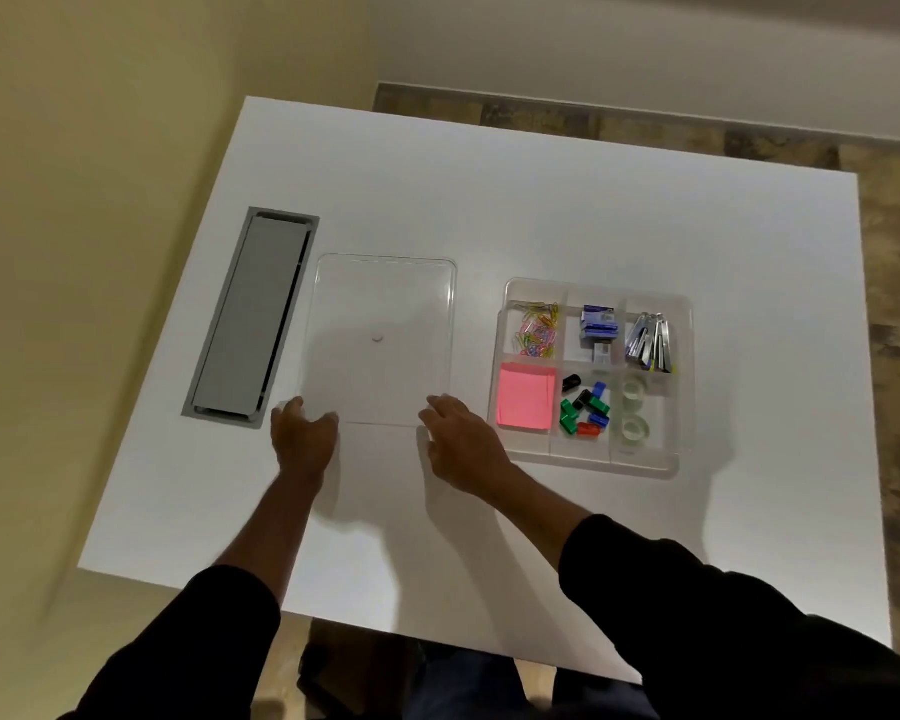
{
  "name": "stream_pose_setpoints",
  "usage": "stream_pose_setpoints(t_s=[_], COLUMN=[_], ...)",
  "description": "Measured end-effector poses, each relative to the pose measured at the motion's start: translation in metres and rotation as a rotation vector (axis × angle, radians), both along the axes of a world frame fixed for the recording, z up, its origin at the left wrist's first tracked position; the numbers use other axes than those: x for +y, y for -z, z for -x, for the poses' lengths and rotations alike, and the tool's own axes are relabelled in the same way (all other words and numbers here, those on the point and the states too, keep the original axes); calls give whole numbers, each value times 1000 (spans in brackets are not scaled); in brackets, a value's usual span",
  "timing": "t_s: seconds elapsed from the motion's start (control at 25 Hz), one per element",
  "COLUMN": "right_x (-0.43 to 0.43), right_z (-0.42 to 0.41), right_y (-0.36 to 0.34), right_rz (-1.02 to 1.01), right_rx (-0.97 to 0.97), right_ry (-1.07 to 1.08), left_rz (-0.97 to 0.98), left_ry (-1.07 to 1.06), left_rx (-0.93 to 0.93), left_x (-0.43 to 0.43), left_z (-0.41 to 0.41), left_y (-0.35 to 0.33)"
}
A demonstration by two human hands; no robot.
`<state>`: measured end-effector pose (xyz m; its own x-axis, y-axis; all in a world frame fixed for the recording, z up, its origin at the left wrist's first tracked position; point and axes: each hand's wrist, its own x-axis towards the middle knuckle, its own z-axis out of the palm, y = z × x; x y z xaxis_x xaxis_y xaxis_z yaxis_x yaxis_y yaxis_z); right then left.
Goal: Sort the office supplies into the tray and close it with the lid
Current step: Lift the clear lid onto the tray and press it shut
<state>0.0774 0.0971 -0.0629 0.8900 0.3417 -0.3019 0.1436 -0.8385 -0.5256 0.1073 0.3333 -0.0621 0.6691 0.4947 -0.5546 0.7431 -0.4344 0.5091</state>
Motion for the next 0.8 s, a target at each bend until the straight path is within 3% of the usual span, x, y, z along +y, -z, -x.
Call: stream_pose_setpoints(t_s=[0.12,0.24,0.44,0.64,0.8], right_x=[2,2,-1,2,6], right_z=[-1,-3,-1,-6,-20], right_y=[10,10,10,-6,-34], right_rz=[79,117,147,118,162], right_rx=[34,26,-10,-79,-348], right_ry=[-68,-82,-76,-29,32], left_rz=[91,40,41,344,527], left_ry=[47,76,-164,-325,-302], left_rx=[27,-2,-51,-153,-233], left_x=[10,10,23,29,12], left_z=[-7,-11,-26,-34,-46], left_y=[1,1,-3,-26,-76])
